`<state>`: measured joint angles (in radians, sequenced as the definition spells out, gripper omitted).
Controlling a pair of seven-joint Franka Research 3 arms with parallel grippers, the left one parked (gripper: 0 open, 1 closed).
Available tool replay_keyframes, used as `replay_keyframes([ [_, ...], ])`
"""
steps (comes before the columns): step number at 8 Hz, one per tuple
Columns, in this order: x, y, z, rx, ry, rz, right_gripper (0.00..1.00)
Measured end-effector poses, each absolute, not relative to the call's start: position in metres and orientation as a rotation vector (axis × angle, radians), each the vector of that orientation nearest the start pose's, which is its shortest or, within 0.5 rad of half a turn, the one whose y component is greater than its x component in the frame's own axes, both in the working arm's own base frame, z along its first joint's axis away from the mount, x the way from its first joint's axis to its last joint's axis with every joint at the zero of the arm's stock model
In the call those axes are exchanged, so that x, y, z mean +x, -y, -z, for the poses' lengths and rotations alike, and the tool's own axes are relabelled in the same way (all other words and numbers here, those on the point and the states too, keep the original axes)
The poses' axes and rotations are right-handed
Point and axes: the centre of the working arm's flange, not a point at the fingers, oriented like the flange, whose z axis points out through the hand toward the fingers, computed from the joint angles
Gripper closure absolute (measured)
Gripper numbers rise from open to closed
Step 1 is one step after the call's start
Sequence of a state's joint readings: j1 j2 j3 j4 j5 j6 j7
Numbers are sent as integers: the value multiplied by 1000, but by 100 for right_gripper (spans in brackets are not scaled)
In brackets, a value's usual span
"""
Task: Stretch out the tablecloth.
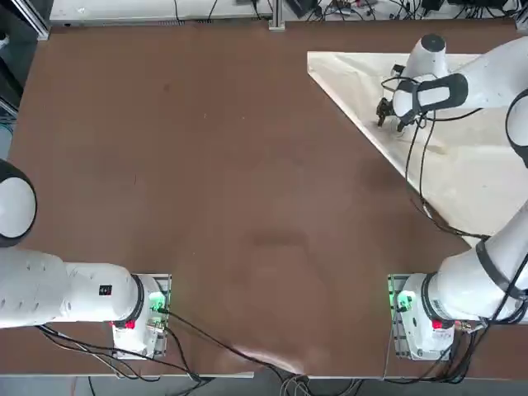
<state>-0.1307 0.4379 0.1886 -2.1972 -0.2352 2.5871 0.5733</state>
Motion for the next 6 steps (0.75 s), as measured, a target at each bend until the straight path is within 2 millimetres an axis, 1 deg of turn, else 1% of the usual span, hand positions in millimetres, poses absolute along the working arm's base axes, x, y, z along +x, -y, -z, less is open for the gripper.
replay_keyframes([
  [2,546,-32,-180,-3142,-550,-39,0],
  [6,543,-30,-180,-3140,-559,-43,1],
])
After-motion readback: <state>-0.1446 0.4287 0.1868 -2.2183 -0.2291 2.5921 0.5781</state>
